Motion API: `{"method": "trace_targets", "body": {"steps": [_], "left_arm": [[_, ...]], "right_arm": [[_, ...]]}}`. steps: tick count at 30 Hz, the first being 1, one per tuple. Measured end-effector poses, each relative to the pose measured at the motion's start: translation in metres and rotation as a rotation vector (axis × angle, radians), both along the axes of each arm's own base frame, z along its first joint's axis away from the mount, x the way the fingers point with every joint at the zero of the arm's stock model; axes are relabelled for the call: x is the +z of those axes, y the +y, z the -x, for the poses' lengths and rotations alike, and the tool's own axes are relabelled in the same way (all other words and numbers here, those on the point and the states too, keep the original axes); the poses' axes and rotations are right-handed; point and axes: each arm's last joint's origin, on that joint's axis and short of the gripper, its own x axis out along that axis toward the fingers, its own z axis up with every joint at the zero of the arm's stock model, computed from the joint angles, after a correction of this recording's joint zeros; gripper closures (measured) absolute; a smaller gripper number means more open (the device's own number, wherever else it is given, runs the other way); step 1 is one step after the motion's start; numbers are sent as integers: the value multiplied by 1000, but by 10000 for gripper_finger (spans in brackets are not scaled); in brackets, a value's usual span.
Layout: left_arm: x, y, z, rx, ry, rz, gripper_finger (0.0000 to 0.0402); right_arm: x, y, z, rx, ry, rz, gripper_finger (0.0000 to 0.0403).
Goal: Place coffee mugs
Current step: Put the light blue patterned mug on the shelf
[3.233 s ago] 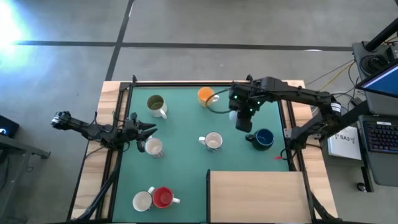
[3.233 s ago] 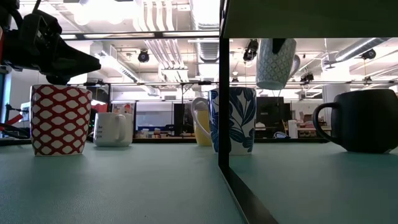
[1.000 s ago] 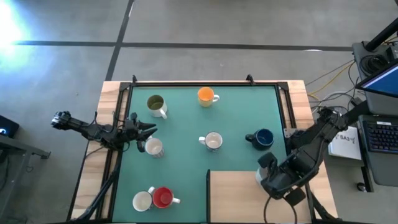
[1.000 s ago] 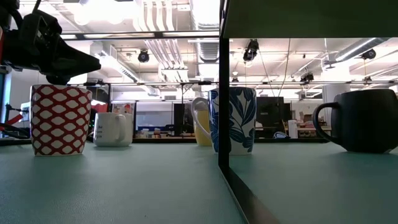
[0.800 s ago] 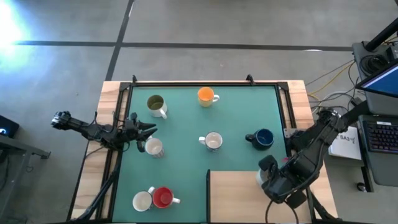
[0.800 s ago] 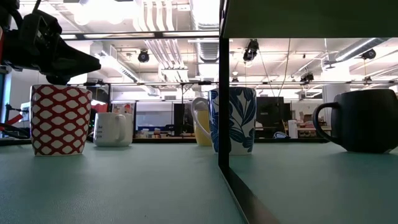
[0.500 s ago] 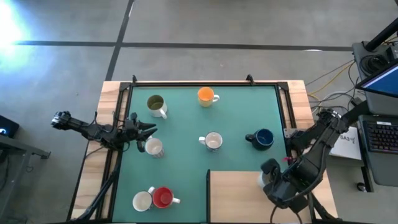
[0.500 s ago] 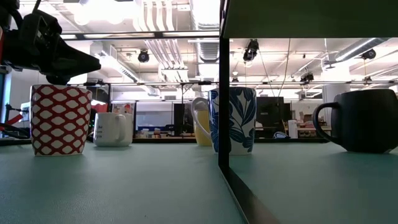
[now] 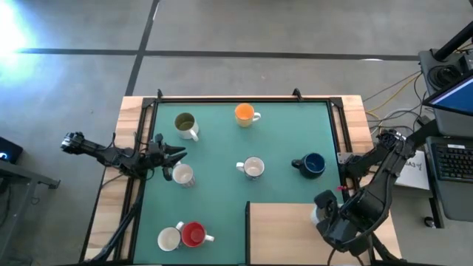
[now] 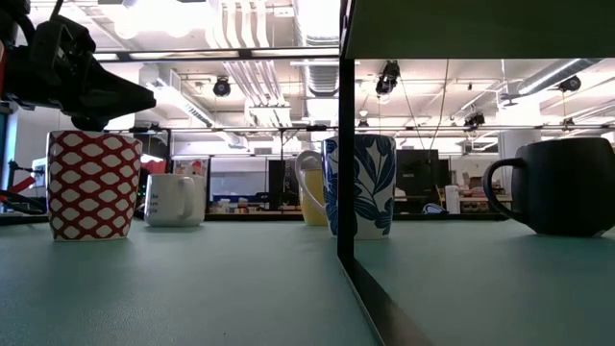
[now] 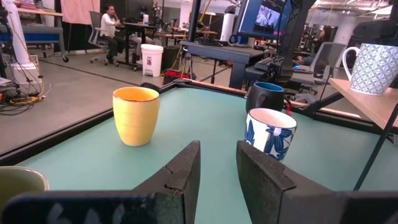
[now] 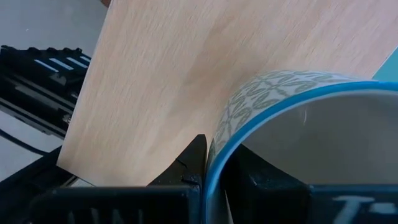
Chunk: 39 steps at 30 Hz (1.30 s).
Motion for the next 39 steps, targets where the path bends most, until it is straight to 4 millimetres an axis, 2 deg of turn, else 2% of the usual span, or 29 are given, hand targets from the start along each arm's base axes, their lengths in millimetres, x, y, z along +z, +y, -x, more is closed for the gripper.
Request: {"method": "trace_targets", "body": {"steps": [4,10,19,32,39], "left_arm": [[0,0,0,1,0,0,315],[0,0,0,0,0,0,315],[0,0,0,1,0,0,315],[0,0,0,1,1,0,315],[0,0,0,0,0,0,315]], "right_arm": [[0,0,0,-1,16,-15,359],[2,-2,2,-3,18,-17,315],[5,-4,4,-162,41,-20,268],[9,3,-5,-578,85,-118,285],[10,-2,-16,-880,99,-141,291]]}}
